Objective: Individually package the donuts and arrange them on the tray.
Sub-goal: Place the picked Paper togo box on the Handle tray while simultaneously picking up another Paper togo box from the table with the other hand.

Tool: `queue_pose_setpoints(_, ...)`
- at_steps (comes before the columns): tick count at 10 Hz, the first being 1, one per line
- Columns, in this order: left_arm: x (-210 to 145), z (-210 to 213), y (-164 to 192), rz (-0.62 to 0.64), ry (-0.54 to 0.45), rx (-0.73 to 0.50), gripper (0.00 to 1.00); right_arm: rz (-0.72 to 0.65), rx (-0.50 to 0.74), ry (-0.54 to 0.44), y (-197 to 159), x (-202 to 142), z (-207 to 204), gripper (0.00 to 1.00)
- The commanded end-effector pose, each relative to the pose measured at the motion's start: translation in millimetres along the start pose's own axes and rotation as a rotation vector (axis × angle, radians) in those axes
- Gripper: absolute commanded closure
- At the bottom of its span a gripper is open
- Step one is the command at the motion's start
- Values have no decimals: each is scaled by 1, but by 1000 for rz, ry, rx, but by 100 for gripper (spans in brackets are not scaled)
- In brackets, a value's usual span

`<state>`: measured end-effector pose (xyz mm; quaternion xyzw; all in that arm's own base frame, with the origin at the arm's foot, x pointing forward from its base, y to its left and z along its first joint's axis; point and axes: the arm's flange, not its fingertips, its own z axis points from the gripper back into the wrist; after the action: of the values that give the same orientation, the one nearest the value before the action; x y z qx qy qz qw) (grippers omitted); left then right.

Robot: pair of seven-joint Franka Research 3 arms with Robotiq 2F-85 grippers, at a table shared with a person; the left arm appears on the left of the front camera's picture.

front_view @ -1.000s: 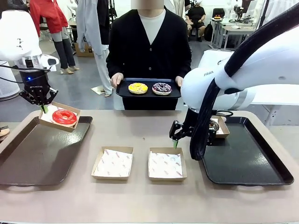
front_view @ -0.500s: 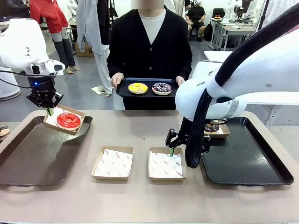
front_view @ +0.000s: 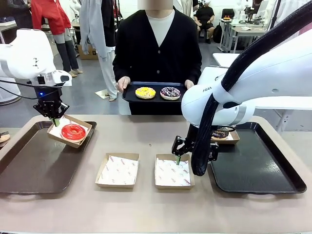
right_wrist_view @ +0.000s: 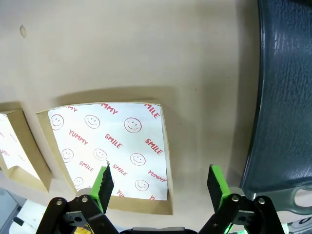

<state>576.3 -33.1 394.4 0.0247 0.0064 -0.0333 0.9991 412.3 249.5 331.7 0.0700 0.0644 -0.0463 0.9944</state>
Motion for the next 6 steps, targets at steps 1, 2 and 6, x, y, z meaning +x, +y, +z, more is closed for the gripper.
queue_pose_setpoints(1,-1,2,0,8,-4,3,99,7,-3,0,-1,-1,-1,0)
queue_pose_setpoints(2,-1,2,0,8,-4,3,99,7,-3,0,-1,-1,-1,0)
queue_pose_setpoints(6,0,-1,0,0,1,0,99,1,0,1,0,0,0,0)
